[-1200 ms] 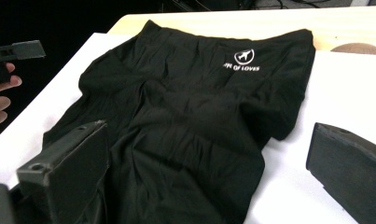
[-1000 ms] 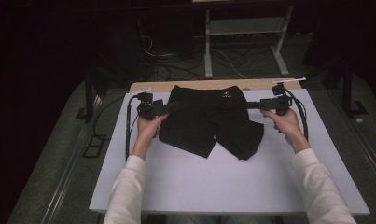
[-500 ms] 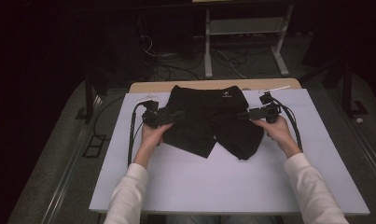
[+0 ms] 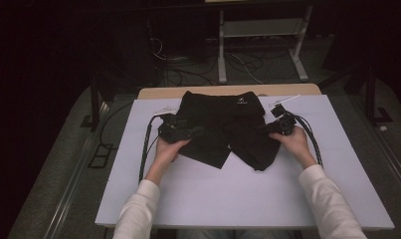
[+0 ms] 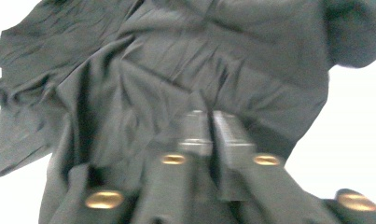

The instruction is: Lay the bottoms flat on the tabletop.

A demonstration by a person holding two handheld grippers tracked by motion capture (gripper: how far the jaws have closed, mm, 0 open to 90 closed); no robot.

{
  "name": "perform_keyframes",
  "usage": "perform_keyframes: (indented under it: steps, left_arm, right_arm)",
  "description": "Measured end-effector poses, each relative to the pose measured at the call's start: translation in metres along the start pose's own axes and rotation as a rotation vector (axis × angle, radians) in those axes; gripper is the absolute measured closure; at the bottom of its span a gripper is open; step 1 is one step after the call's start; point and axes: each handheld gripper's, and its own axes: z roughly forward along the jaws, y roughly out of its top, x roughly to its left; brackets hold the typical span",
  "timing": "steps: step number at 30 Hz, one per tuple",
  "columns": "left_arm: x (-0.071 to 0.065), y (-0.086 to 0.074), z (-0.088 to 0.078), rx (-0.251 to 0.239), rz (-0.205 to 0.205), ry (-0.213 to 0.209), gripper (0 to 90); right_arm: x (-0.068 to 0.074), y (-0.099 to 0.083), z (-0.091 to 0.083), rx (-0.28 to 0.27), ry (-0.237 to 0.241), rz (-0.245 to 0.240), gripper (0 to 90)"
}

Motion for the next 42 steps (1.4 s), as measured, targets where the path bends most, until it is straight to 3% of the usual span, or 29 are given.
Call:
perform_keyframes:
  steps: [3,6,7,8,13,14,22,27,32,33,35,37,40,42]
  left_arm:
    - [-0.004,-0.001,0.002,0.010,0.008,-0.007,0.0]
    - [-0.010,0.000,0.004,0.017,0.026,-0.016,0.0]
    - [-0.010,0.000,0.004,0.017,0.026,-0.016,0.0]
    - [-0.016,0.000,0.005,0.017,0.036,-0.028,0.0]
    - [-0.028,0.003,0.007,0.018,0.055,-0.055,0.0]
    - [-0.035,0.004,0.011,0.014,0.067,-0.064,0.0]
    - [-0.061,0.005,0.037,0.057,0.099,-0.125,0.0]
    - [-0.074,0.001,0.056,0.094,0.107,-0.163,0.1]
    - [-0.094,-0.007,0.086,0.130,0.106,-0.226,6.8]
    - [-0.094,-0.007,0.086,0.130,0.106,-0.226,8.4]
    - [-0.105,-0.012,0.106,0.182,0.112,-0.248,9.9]
    - [-0.108,-0.014,0.110,0.195,0.116,-0.252,13.5]
    - [-0.117,-0.023,0.133,0.260,0.114,-0.255,14.6]
    - [-0.118,-0.024,0.137,0.273,0.115,-0.250,16.1]
  right_arm:
    - [0.000,-0.003,-0.008,-0.010,0.026,0.016,88.1]
    - [-0.001,-0.011,-0.023,-0.066,0.090,0.057,88.2]
    - [-0.001,-0.011,-0.023,-0.066,0.090,0.057,88.2]
    - [-0.002,-0.019,-0.035,-0.099,0.126,0.077,88.2]
    - [-0.001,-0.041,-0.057,-0.126,0.140,0.097,88.1]
    - [0.001,-0.053,-0.067,-0.124,0.138,0.101,88.1]
    - [-0.005,-0.090,-0.092,-0.126,0.126,0.171,88.1]
    - [-0.017,-0.107,-0.098,-0.145,0.126,0.223,88.1]
    - [-0.027,-0.115,-0.096,-0.143,0.117,0.262,88.0]
    - [-0.029,-0.115,-0.096,-0.147,0.117,0.266,88.0]
    - [-0.030,-0.116,-0.097,-0.157,0.121,0.272,88.0]
    - [-0.029,-0.115,-0.097,-0.158,0.123,0.269,88.0]
    - [-0.028,-0.115,-0.096,-0.160,0.132,0.264,88.0]
    - [-0.028,-0.115,-0.096,-0.161,0.132,0.263,88.0]
